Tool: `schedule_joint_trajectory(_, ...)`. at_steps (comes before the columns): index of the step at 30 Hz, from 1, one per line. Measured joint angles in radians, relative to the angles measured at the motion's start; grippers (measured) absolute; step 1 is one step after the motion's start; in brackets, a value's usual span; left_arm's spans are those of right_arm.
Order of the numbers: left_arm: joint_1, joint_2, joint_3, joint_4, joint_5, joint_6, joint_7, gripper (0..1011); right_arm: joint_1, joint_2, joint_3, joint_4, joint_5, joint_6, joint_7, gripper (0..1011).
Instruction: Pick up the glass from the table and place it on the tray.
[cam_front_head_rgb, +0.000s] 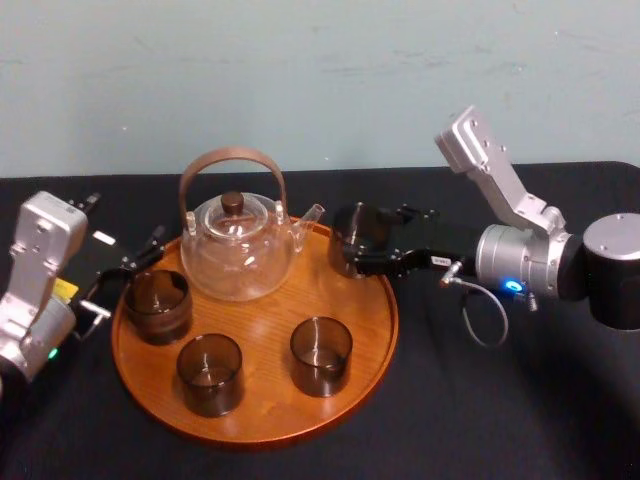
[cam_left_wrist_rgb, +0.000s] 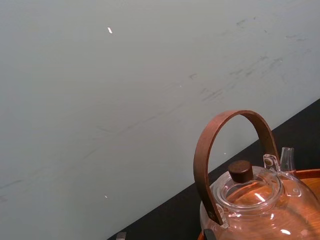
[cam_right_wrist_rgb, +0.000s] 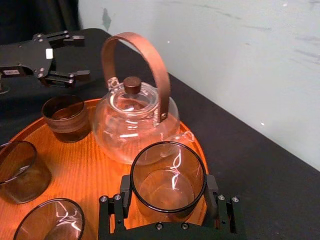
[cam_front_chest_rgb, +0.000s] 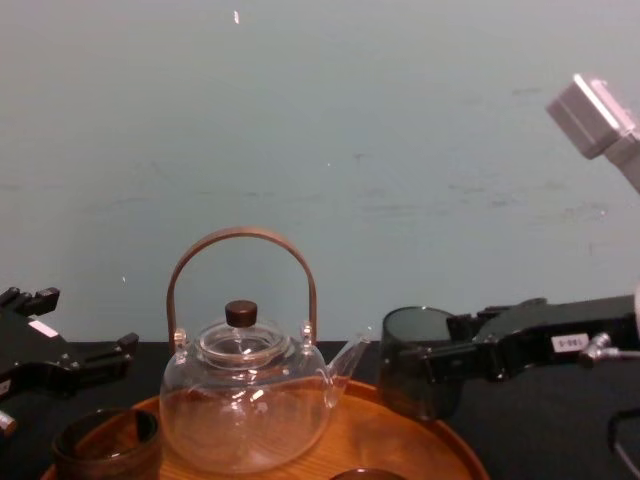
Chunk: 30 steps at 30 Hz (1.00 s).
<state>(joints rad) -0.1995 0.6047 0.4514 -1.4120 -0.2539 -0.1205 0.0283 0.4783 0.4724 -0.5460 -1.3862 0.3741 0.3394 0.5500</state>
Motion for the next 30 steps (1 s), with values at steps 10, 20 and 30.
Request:
schedule_joint_trajectory(10,0.0,0.0,0.0,0.0,0.0,0.0,0.0,1001,0.023,-0.006,-0.037,0.037,-0.001,-0.023,0.044,885)
schedule_joint_trajectory(20,0.0,0.0,0.0,0.0,0.0,0.0,0.0,1001,0.043,-0.019,-0.066,0.086,-0.001,-0.047,0.065,885)
schedule_joint_trajectory(30,0.0,0.0,0.0,0.0,0.0,0.0,0.0,1001,0.059,-0.039,-0.075,0.142,-0.01,-0.059,0.062,885)
